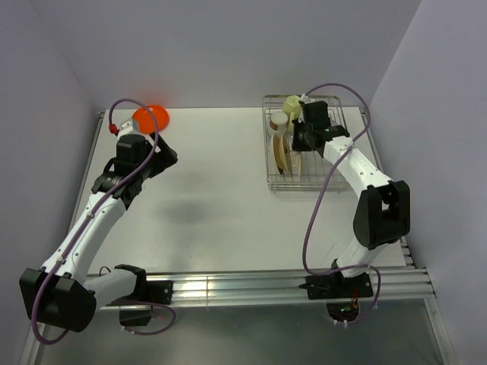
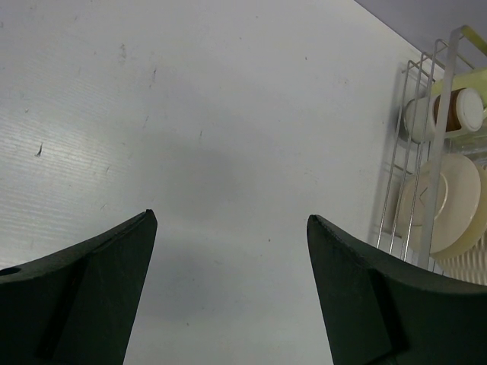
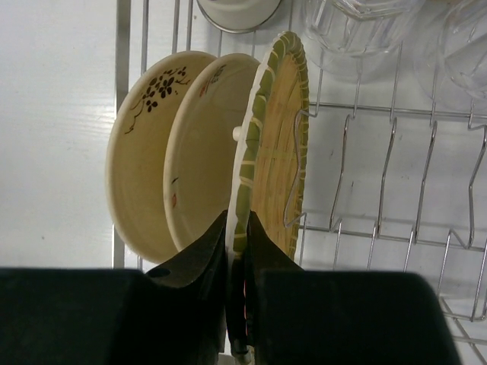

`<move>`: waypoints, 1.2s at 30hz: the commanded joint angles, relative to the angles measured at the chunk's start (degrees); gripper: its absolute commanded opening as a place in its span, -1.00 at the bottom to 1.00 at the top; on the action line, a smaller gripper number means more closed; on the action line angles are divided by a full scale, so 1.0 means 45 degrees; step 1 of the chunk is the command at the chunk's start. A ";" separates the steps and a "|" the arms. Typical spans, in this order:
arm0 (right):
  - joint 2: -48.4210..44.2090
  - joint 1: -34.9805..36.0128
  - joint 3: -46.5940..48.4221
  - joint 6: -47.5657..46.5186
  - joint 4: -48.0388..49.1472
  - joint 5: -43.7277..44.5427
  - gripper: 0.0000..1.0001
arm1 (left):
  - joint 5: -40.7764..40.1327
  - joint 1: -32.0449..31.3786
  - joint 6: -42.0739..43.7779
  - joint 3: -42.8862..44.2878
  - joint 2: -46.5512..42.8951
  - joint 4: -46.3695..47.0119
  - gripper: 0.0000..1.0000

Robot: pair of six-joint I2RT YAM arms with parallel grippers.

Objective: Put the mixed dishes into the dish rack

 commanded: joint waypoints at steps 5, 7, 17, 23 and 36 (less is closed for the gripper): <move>0.0494 0.0194 -0.0046 -0.0346 0.1195 0.0427 -0.37 | 0.0318 0.0161 0.0092 0.0059 0.0082 0.0444 0.75; 0.0494 0.0213 -0.0085 -0.0424 0.1273 0.0427 -0.25 | 0.0455 0.0239 0.0112 0.0079 0.0180 0.0521 0.75; -0.1103 0.0194 -0.0105 -0.1282 0.1721 0.0252 0.26 | 0.2347 0.1487 -0.0491 0.0664 0.1643 0.1632 0.75; -0.2648 -0.0390 0.0263 -0.4694 0.1551 -0.4187 0.81 | 0.5295 0.3304 -0.2480 0.0801 0.3770 0.3858 0.72; -0.2260 -0.1153 0.0325 -1.0600 -0.2359 -1.2599 0.76 | 0.6161 0.5805 -0.6584 0.3710 1.1036 0.8742 0.46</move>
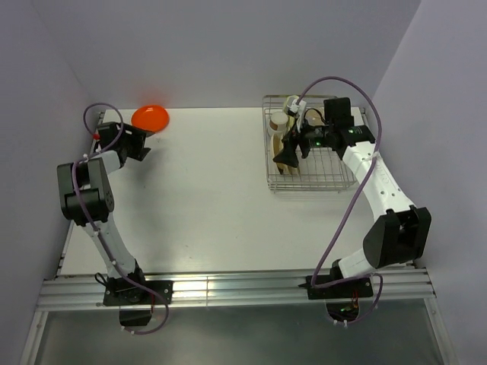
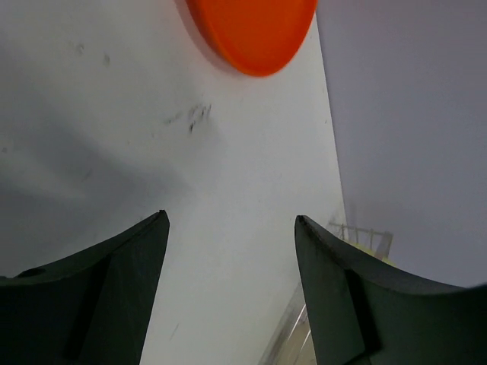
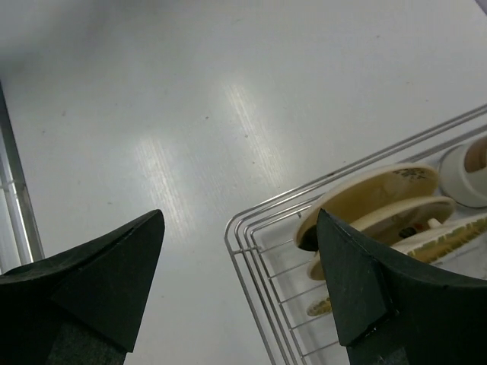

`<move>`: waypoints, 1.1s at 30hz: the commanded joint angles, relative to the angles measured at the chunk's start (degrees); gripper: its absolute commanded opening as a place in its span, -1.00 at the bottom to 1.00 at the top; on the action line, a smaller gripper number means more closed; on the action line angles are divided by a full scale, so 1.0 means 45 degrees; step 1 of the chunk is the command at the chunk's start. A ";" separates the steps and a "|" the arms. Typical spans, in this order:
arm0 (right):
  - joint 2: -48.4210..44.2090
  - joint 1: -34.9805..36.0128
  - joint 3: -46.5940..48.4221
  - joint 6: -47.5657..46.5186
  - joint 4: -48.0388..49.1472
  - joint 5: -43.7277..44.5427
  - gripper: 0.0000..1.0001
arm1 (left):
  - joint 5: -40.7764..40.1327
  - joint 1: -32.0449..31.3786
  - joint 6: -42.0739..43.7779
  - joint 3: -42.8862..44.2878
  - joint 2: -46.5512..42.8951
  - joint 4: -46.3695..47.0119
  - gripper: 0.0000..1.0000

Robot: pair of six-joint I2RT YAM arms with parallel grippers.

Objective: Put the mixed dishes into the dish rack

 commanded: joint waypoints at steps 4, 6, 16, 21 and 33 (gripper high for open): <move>-0.0060 -0.0421 0.0058 -0.1406 -0.0601 -0.1780 0.76 | -0.1198 0.0133 -0.2298 0.2110 0.2276 0.2818 0.40; 0.0018 -0.0538 0.0155 -0.1582 -0.0719 -0.1916 0.76 | -0.1609 0.0133 -0.2357 0.2736 0.2806 0.2528 0.38; 0.0312 -0.1046 0.1053 -0.2208 -0.1929 -0.1937 0.76 | -0.2820 0.0172 -0.2318 0.6760 0.5853 0.0654 0.10; 0.0409 -0.1144 0.1541 -0.2636 -0.2534 -0.1624 0.76 | -0.2744 0.0152 -0.2513 0.7133 0.6420 0.0007 0.06; 0.0722 -0.1184 0.2558 -0.8356 -0.5558 -0.2150 0.75 | -0.1105 0.0191 -0.1987 0.5928 0.5704 0.1353 -1.00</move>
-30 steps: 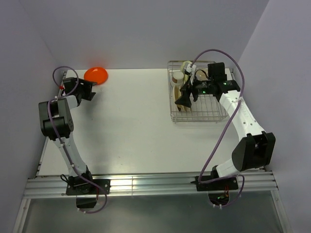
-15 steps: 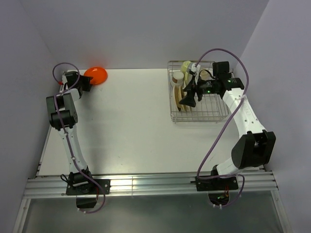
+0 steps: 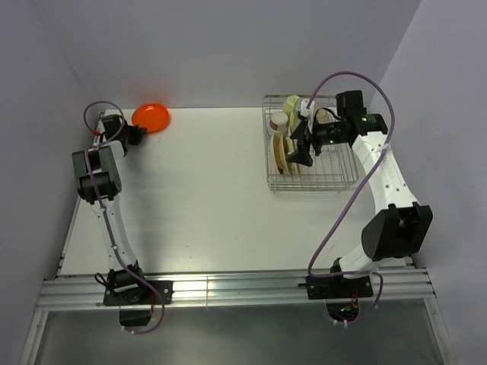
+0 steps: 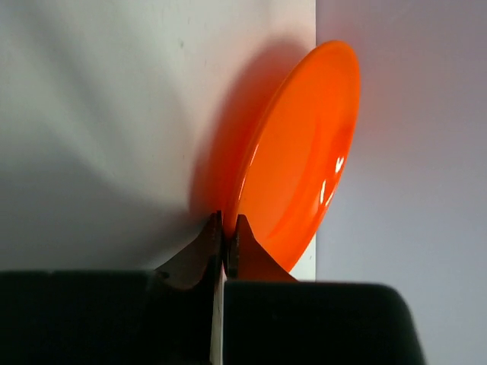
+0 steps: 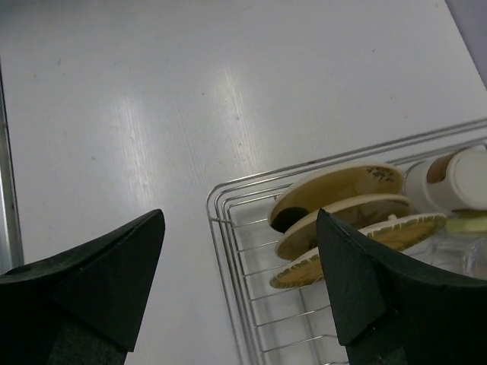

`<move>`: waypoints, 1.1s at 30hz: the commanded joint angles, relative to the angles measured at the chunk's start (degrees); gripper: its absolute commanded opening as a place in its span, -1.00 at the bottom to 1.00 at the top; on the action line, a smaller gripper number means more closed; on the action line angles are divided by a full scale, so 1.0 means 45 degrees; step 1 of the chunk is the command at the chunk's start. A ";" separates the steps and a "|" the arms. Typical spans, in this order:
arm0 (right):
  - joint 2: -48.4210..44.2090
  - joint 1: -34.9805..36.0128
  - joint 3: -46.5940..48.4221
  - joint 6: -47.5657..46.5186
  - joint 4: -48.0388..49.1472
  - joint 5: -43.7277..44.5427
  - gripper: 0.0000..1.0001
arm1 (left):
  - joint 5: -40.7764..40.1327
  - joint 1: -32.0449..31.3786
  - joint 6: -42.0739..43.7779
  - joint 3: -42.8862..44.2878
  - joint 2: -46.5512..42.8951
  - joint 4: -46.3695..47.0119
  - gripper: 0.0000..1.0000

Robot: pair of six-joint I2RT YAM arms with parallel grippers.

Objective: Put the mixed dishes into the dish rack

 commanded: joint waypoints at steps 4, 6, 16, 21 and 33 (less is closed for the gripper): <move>-0.0887 0.0336 -0.0766 -0.8495 -0.2300 -0.0584 0.79 | 0.2125 -0.0159 0.1596 -0.2260 -0.2315 0.0903 -1.00; -0.1124 0.0785 -0.0985 -0.8986 -0.1132 -0.0136 0.81 | 0.2732 -0.0197 0.1852 -0.3564 -0.3521 0.1000 -0.99; 0.0162 0.5277 -0.0812 -0.7231 0.4693 0.3517 0.83 | 0.5234 -0.1349 0.2733 -0.8629 -0.9209 0.0494 -0.99; 0.1218 0.7190 -0.0069 -0.7367 0.5476 0.5040 0.86 | 0.6114 -0.1935 0.2947 -0.9782 -1.1162 -0.0091 -1.00; 0.1608 0.8717 0.0128 -0.8187 0.5927 0.7405 0.85 | 0.7774 -0.2698 0.2908 -1.0350 -1.2512 -0.0152 -0.99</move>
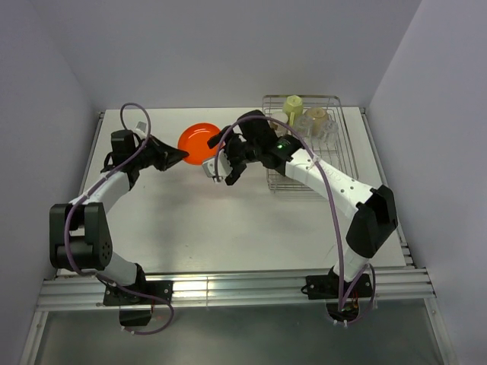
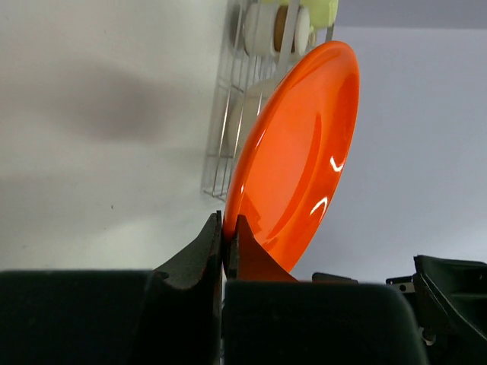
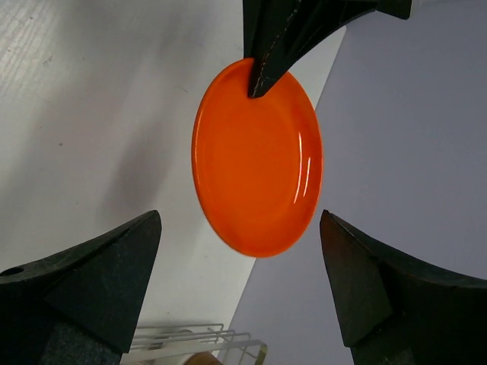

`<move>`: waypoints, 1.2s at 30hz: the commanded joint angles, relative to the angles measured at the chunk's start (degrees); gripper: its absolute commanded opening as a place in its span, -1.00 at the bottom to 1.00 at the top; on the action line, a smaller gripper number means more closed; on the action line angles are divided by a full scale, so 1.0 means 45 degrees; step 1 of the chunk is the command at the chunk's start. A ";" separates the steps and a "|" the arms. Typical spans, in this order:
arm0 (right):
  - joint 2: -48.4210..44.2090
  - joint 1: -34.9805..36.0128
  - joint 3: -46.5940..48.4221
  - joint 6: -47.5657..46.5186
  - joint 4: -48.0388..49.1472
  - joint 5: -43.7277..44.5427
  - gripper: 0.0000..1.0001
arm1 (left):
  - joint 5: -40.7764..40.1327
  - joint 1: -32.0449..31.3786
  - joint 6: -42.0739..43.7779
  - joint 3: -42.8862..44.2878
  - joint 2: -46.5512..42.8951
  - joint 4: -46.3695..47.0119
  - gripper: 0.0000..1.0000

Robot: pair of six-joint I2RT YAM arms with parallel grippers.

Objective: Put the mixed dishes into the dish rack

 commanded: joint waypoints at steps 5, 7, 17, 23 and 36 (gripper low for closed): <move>0.0583 0.0364 0.0677 -0.0845 -0.0494 0.1244 0.69 | 0.0929 -0.0548 -0.0213 -0.0259 -0.1305 0.0483 -0.99; 0.0602 0.0305 0.0366 -0.1021 -0.0241 0.1011 0.64 | 0.0790 -0.0587 0.0217 -0.0103 -0.1345 0.0051 -1.00; 0.1229 0.0208 0.0482 -0.2386 0.0386 0.2202 -0.31 | 0.0478 -0.1017 -0.0035 0.0389 -0.1813 -0.1807 -1.00; 0.0389 -0.0085 -0.0923 -0.2955 0.1029 0.1441 -0.69 | 0.0321 -0.1270 -0.0875 -0.0218 -0.1911 -0.0616 -0.97; -0.0451 -0.0613 -0.0221 0.1008 0.0835 -0.0141 -0.94 | -0.0419 -0.0998 0.0450 0.0094 -0.3063 -0.1881 0.28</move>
